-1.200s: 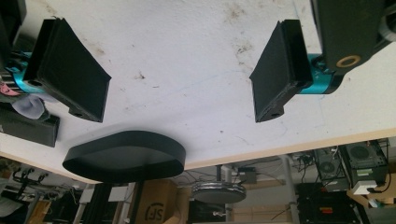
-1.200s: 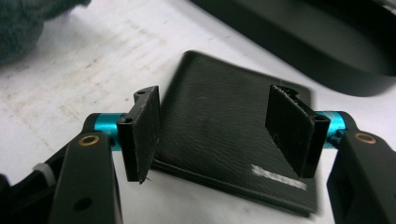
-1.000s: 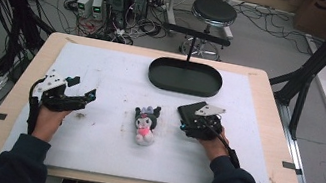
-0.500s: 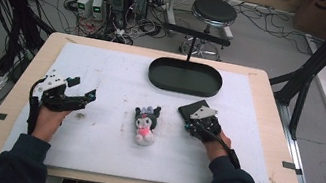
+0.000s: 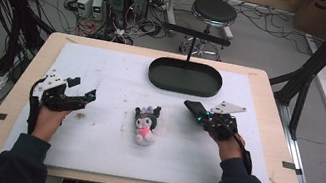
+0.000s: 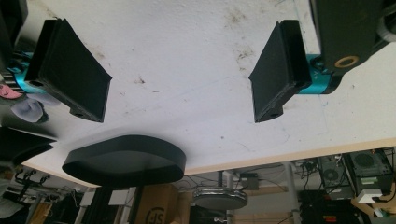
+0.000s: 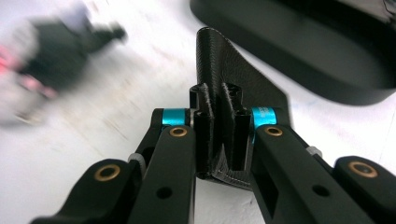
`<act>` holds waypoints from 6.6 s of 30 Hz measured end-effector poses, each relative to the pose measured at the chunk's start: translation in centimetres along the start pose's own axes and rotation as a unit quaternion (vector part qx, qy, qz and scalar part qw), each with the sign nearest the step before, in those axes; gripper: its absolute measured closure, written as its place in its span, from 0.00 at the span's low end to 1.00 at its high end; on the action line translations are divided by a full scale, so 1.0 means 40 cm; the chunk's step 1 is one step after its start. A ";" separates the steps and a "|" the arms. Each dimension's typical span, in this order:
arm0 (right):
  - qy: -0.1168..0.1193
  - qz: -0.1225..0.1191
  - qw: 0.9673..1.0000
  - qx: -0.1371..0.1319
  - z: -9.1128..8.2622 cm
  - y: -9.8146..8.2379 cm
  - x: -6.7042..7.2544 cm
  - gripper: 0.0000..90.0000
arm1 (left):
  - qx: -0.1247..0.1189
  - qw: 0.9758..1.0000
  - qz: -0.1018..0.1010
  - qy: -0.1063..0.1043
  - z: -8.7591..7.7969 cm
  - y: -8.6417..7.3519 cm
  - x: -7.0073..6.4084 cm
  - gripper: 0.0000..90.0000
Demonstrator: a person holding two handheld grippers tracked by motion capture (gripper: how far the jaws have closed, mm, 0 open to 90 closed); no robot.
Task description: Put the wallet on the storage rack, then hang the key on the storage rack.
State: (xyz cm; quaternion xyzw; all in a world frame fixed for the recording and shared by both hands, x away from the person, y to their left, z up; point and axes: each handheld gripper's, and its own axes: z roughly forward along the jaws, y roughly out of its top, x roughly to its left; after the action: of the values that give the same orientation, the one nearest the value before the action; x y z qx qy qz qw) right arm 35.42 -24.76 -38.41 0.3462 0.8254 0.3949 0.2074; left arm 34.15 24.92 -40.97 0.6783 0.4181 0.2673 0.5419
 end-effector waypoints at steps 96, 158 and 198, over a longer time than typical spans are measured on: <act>-0.050 0.105 0.991 -0.059 0.322 0.282 -0.121 0.87 | 0.018 1.000 0.008 -0.020 0.019 -0.008 -0.004 0.26; -0.090 0.044 0.994 -0.033 -0.014 -0.003 -0.143 0.24 | -0.004 1.000 -0.006 -0.003 0.009 -0.001 -0.009 0.26; -0.082 0.081 0.992 -0.059 -0.015 -0.026 -0.138 0.24 | 0.055 0.997 -0.017 -0.058 0.092 0.040 -0.220 0.25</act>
State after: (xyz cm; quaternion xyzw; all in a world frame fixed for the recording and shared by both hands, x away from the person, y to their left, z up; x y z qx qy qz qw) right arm 38.37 -29.60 -38.50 0.4300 0.7505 0.4283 0.2615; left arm 33.14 15.40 -39.64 0.7142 0.4117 0.1944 0.5316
